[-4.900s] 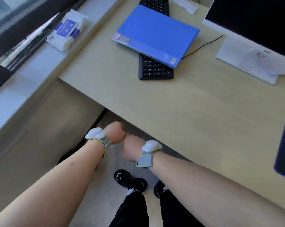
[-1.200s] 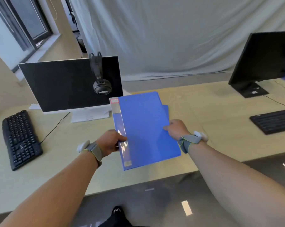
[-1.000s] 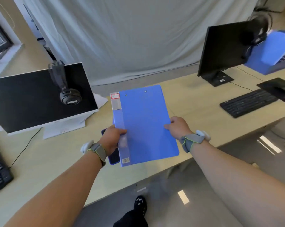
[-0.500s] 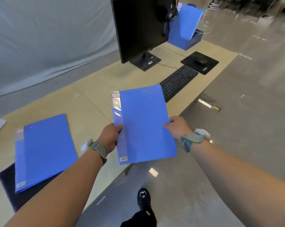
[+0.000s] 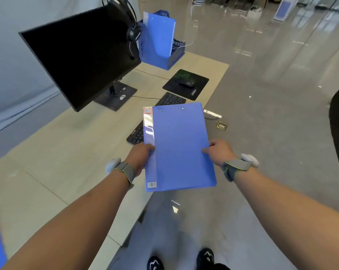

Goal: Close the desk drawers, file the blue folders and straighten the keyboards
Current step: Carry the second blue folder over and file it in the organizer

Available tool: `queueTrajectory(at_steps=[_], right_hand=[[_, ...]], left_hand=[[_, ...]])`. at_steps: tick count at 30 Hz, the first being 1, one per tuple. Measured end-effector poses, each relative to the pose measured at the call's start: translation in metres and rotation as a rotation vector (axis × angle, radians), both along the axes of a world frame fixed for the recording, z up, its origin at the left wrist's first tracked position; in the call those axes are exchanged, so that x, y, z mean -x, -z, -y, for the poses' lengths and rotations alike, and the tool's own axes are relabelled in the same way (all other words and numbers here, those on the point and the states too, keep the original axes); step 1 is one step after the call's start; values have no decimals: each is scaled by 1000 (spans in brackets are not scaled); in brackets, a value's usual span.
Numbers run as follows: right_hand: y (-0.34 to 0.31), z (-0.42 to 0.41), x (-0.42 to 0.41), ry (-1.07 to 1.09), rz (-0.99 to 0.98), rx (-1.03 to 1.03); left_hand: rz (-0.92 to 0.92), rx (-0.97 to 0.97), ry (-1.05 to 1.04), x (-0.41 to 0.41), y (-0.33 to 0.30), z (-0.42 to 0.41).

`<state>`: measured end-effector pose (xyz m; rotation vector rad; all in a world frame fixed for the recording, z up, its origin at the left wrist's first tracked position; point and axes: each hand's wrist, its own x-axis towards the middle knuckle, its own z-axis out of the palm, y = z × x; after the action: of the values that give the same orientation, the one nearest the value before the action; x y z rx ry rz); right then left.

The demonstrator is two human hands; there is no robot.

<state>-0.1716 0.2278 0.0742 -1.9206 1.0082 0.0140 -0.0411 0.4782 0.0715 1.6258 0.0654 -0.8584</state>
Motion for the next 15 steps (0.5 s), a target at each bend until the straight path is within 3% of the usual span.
queueTrajectory(at_steps=[5,15], right_hand=[[5,89,-45,-19,-9,37],[7,262,-168,-292,-66,85]], left_hand=[[-6,-17,-49,-42,-3,83],[60,-37,-167,-114,-4,216]])
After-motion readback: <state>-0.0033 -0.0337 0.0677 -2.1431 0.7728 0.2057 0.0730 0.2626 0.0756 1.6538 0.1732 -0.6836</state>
